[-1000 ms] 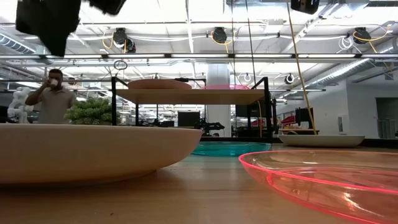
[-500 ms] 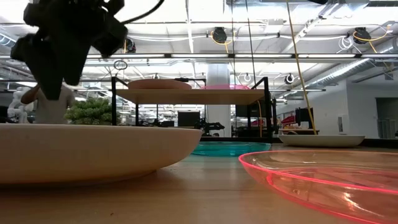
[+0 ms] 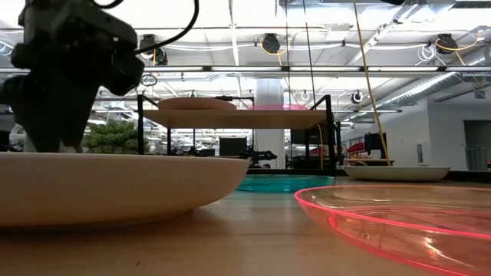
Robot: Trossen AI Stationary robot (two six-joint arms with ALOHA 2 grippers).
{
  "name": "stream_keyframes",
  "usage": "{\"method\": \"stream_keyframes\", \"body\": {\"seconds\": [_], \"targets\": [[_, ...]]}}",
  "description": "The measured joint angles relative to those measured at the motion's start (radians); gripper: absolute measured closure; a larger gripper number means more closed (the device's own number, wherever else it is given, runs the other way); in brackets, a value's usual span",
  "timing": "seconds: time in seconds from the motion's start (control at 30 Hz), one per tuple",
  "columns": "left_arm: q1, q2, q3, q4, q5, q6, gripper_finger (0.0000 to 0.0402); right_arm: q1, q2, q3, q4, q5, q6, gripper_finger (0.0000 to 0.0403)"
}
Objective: Place and stack plates onto a shelf
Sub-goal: Stack the gray plate on top of the pink plate on the shelf
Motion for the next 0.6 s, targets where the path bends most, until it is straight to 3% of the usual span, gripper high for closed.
{"method": "stream_keyframes", "body": {"seconds": [0.6], "targets": [[0.0, 0.0, -0.048, 0.048, -0.018, 0.026, 0.0281, 0.025, 0.0, 0.0, -0.015, 0.0, 0.019, 0.0403]]}}
